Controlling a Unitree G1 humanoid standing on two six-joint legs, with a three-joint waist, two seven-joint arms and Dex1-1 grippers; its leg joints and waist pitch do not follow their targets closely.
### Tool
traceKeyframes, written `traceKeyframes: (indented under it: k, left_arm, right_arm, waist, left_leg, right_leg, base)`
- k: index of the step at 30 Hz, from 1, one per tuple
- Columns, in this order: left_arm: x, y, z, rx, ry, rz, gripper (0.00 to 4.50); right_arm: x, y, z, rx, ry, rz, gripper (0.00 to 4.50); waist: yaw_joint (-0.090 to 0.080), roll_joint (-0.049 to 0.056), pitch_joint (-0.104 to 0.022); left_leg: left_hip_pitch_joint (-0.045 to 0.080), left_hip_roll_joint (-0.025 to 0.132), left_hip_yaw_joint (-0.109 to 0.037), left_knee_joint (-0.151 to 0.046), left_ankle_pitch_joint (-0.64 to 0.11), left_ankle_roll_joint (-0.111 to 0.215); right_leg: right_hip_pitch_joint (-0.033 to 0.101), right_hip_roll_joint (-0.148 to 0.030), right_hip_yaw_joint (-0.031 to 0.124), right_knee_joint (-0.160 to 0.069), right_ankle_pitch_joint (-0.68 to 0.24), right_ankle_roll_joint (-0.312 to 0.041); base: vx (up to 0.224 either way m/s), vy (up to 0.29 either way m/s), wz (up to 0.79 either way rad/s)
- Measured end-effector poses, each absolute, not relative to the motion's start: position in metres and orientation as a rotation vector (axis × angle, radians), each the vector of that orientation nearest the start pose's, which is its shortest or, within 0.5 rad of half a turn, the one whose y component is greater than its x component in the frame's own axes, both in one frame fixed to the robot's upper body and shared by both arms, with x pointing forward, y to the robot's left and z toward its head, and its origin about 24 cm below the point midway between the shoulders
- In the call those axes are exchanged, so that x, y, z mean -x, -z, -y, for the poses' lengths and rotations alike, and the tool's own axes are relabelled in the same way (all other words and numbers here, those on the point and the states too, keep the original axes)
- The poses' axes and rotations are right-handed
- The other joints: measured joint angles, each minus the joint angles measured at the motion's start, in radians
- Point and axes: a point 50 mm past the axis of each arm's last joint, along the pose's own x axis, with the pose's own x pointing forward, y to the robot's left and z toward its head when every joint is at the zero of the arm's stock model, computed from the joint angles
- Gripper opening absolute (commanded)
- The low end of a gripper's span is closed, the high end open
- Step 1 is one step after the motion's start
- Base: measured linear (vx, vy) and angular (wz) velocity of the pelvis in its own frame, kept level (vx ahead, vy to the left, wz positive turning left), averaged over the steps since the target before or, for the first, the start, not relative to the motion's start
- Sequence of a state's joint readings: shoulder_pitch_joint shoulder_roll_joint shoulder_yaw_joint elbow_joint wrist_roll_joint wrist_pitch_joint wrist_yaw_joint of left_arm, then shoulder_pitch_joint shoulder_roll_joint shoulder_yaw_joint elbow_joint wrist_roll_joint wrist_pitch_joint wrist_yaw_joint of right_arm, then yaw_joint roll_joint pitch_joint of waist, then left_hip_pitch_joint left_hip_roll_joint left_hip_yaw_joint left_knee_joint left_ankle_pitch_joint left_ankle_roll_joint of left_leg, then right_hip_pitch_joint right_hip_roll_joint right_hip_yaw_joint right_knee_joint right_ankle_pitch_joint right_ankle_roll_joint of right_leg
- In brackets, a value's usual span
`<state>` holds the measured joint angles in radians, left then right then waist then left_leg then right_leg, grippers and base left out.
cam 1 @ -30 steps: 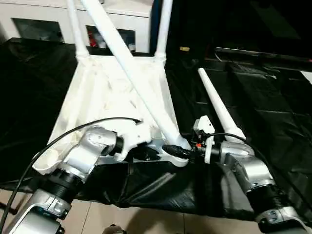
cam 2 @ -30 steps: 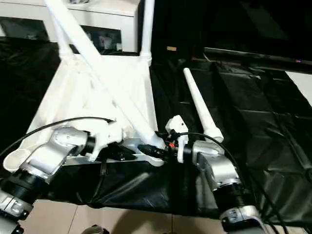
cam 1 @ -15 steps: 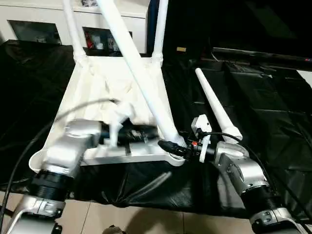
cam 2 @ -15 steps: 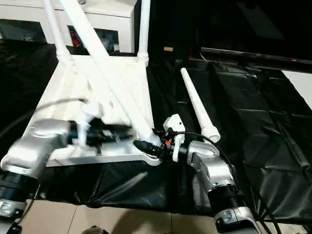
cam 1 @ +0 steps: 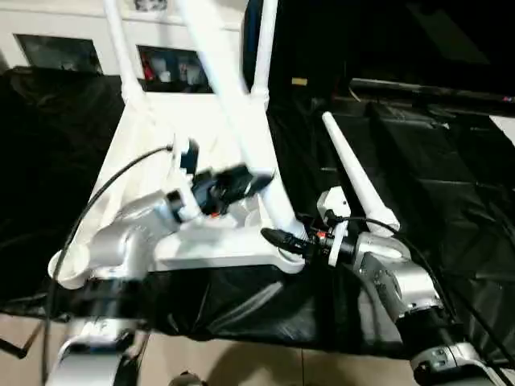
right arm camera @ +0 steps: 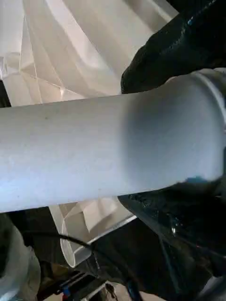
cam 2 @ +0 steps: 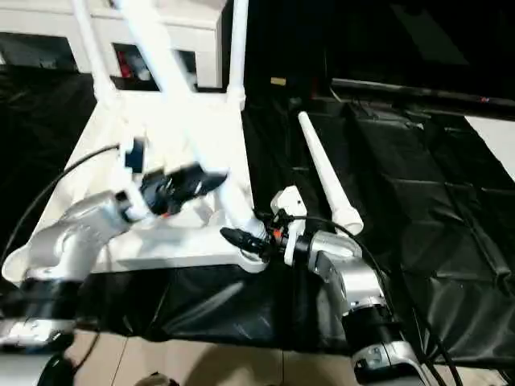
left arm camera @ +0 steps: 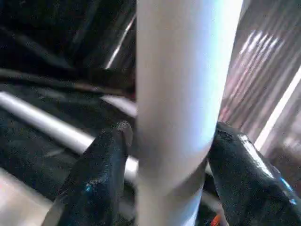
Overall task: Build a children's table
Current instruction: Insert table leg to table base
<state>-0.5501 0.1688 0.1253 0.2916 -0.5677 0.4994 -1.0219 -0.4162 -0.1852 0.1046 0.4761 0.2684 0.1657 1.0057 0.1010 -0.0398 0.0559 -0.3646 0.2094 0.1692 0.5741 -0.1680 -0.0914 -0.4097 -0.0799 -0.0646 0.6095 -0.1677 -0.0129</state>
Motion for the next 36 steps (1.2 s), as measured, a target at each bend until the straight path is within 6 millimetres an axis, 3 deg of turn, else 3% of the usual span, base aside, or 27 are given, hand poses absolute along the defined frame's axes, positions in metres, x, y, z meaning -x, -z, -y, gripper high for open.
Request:
traceKeyframes:
  k: [3, 16, 21, 22, 25, 27, 32, 36]
  left_arm:
    - [-0.321, -0.127, -0.122, 0.549, 1.181, 0.022, 3.31]
    - [-0.326, -0.142, -0.114, 0.552, 1.280, 0.015, 2.12]
    - [-0.330, -0.143, -0.109, 0.543, 1.245, 0.019, 1.98]
    - [-0.334, -0.145, -0.107, 0.524, 1.223, 0.012, 1.95]
    - [-0.342, -0.154, -0.103, 0.467, 1.157, 0.000, 1.89]
    - [-0.346, -0.155, -0.100, 0.412, 1.109, -0.015, 1.84]
    - [-0.357, -0.160, -0.095, 0.384, 0.927, -0.112, 1.82]
    - [-0.357, -0.161, -0.091, 0.381, 0.893, -0.132, 1.82]
  right_arm:
    - [-0.299, -0.039, 0.110, -0.149, -1.125, -0.227, 2.70]
    - [-0.302, -0.048, 0.116, -0.171, -1.187, -0.215, 2.70]
    - [-0.303, -0.048, 0.120, -0.186, -1.166, -0.222, 2.70]
    - [-0.304, -0.048, 0.120, -0.211, -1.160, -0.235, 3.40]
    - [-0.307, -0.053, 0.122, -0.257, -1.149, -0.241, 3.42]
    - [-0.308, -0.055, 0.125, -0.284, -1.136, -0.236, 3.81]
    - [-0.317, -0.075, 0.137, -0.340, -1.077, -0.216, 3.84]
    - [-0.319, -0.090, 0.140, -0.331, -1.089, -0.209, 3.84]
  waist:
    - [-0.002, 0.000, 0.000]
    - [0.001, 0.000, 0.000]
    - [0.001, 0.000, 0.000]
    - [0.001, 0.000, 0.000]
    - [0.002, 0.000, 0.000]
    - [0.005, 0.000, 0.000]
    - [0.009, -0.001, 0.001]
    - [0.012, -0.002, 0.000]
  left_leg:
    - [0.000, 0.000, 0.000, 0.000, 0.000, 0.000]
    - [-0.001, 0.000, 0.000, 0.002, 0.000, 0.000]
    - [-0.002, 0.000, 0.000, 0.002, 0.000, 0.000]
    - [-0.002, 0.000, 0.000, 0.002, 0.000, 0.000]
    - [-0.001, 0.000, 0.000, 0.003, 0.000, 0.000]
    - [-0.001, 0.000, 0.000, 0.003, 0.000, 0.000]
    - [-0.002, 0.001, 0.000, 0.005, 0.000, 0.000]
    - [-0.002, 0.001, 0.000, 0.005, 0.000, 0.000]
  right_leg:
    - [0.000, 0.000, 0.000, 0.000, 0.000, 0.000]
    - [0.000, 0.000, 0.000, 0.000, 0.000, 0.000]
    - [0.000, 0.000, 0.000, 0.000, 0.000, 0.000]
    - [0.000, 0.000, 0.000, 0.000, 0.000, 0.000]
    - [0.000, 0.000, 0.000, 0.000, 0.000, 0.000]
    - [0.000, 0.000, 0.000, 0.000, 0.000, 0.001]
    - [0.000, 0.000, 0.000, 0.000, 0.000, 0.001]
    - [0.000, 0.000, 0.000, 0.000, -0.001, 0.002]
  base:
    - [0.000, 0.000, 0.00]
    - [0.000, 0.000, 0.00]
    - [0.000, 0.000, 0.00]
    - [0.000, 0.000, 0.00]
    - [0.000, 0.000, 0.00]
    - [0.000, 0.000, 0.00]
    - [0.000, 0.000, 0.00]
    - [0.000, 0.000, 0.00]
